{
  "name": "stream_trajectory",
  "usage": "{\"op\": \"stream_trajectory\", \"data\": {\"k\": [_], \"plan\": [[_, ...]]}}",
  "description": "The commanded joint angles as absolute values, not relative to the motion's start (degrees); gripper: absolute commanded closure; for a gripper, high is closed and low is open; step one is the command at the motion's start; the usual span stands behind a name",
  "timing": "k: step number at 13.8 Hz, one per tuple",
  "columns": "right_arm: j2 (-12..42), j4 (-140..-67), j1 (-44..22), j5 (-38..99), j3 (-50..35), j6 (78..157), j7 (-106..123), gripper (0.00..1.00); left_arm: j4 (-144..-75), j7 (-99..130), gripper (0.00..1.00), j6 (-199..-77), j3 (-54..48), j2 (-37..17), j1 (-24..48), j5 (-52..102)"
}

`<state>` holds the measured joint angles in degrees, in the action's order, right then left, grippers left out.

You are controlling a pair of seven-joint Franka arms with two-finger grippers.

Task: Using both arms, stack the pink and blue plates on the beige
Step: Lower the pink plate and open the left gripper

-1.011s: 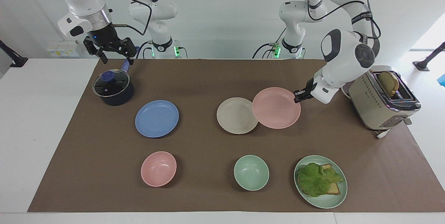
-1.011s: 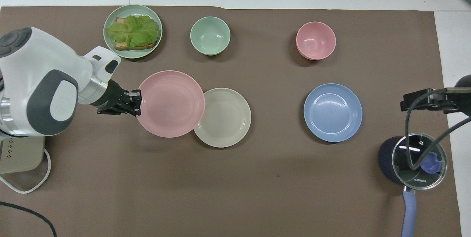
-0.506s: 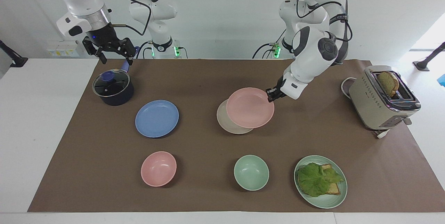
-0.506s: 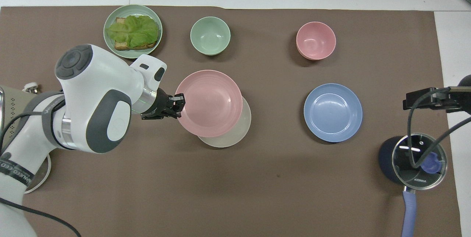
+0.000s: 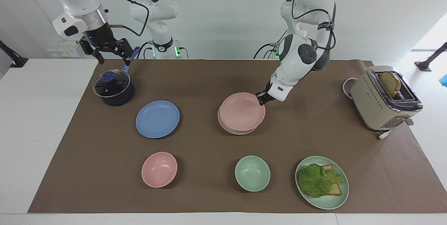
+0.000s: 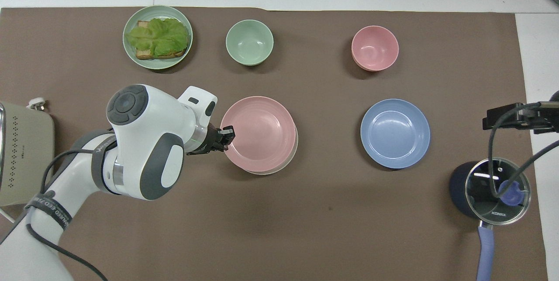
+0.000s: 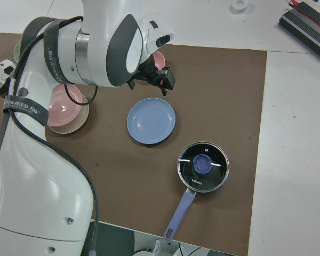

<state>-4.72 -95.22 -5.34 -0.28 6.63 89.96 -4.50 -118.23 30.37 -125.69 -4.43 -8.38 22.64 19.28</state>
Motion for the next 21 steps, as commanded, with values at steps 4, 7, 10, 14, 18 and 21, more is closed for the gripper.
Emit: {"op": "stream_trajectory", "data": {"k": [4, 7, 10, 14, 18, 21], "plan": [[-4.3, -94.7, -4.7, 0.1, 6.5, 90.3, -3.2, 0.00, -120.8, 31.3, 1.00, -128.8, -3.5, -7.1, 24.7, 20.3], [-4.5, -95.1, -4.7, 0.2, 6.5, 90.3, -3.2, 0.00, -120.8, 30.8, 1.00, -128.8, -3.4, -7.1, 24.8, 20.3], [-4.5, -95.1, -4.7, 0.2, 6.5, 90.3, -3.2, 0.00, -120.5, 30.2, 0.29, -128.8, -3.4, -7.3, 24.3, 20.3], [-4.6, -95.2, -4.7, 0.3, 6.5, 90.3, -3.2, 0.00, -120.1, 30.4, 0.00, -128.8, -3.4, -7.4, 24.3, 20.2], [-5.3, -96.7, -4.7, 0.5, 6.5, 90.5, -3.2, 0.00, -117.3, 30.1, 0.00, -127.4, -3.3, -8.2, 23.9, 19.9], [-6.0, -100.5, -4.6, 0.6, 6.5, 94.6, -3.2, 0.00, -113.1, 27.9, 0.00, -119.3, -2.9, -6.7, 20.1, 17.5]]}}
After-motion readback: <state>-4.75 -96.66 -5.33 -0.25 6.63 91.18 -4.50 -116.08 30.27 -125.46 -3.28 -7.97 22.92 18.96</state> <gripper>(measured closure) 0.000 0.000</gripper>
